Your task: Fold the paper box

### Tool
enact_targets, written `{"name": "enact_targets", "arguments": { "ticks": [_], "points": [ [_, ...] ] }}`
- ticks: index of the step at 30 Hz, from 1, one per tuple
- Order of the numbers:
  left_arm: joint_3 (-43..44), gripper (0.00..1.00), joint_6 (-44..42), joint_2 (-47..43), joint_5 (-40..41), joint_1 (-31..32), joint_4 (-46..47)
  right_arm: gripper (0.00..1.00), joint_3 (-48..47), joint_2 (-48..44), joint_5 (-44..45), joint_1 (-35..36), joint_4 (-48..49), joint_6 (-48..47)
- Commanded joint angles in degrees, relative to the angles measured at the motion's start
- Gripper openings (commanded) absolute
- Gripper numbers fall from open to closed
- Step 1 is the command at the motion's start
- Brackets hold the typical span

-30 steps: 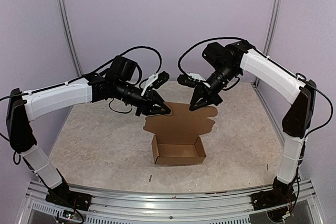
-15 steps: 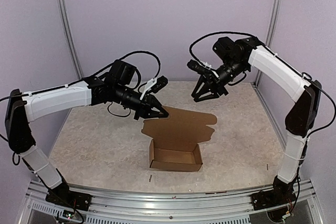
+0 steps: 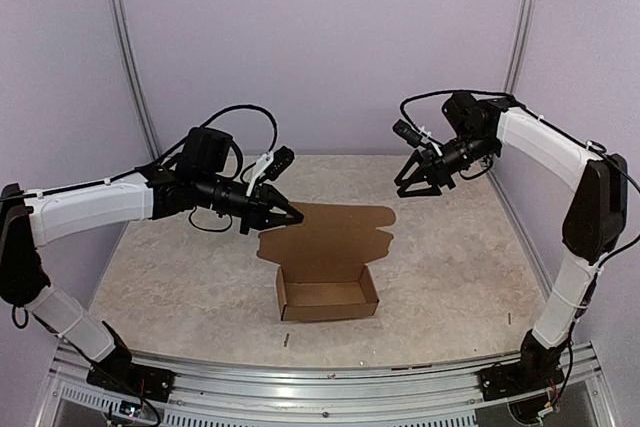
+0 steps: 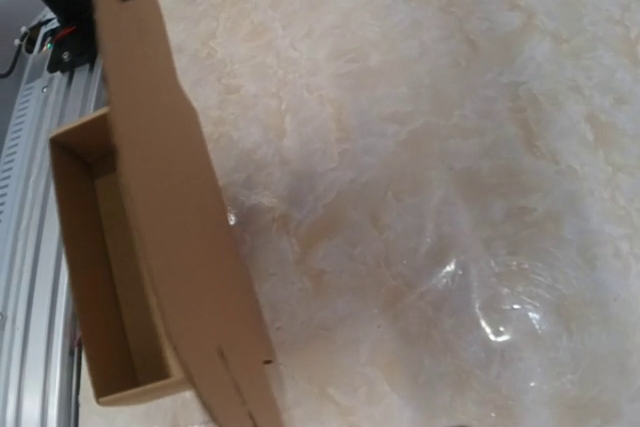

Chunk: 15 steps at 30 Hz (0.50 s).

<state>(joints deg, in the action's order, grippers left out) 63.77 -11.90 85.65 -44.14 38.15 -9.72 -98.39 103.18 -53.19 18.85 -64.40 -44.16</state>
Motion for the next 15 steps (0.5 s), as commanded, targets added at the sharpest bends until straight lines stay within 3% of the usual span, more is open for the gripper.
{"name": "enact_targets", "arguments": {
  "ticks": [1, 4, 9, 12, 15],
  "points": [
    [-1.09, 0.0, 1.85, -1.74, 1.46, -0.36, 4.34, 0.54, 0.77, -0.67, -3.39, 0.35, -0.81, -2.93],
    [-1.3, 0.0, 2.48, -1.76, 2.13, -0.44, 5.41, 0.58, 0.99, 0.36, -3.79, 1.17, -1.55, -2.65],
    [-1.31, 0.0, 2.93, -1.5, 2.44, -0.44, 6.38, 0.57, 4.03, -0.33, -0.01, 3.05, 6.13, 4.24],
    [-1.27, 0.0, 3.18, -1.33, 3.11, -0.45, 6.73, 0.52, 4.02, 0.1, 1.75, 3.97, 7.94, 6.54],
    [-1.37, 0.0, 3.68, -1.32, 4.36, -0.45, 7.51, 0.42, 3.3, 0.97, 1.72, 4.47, 7.96, 7.12]
  ]
}}
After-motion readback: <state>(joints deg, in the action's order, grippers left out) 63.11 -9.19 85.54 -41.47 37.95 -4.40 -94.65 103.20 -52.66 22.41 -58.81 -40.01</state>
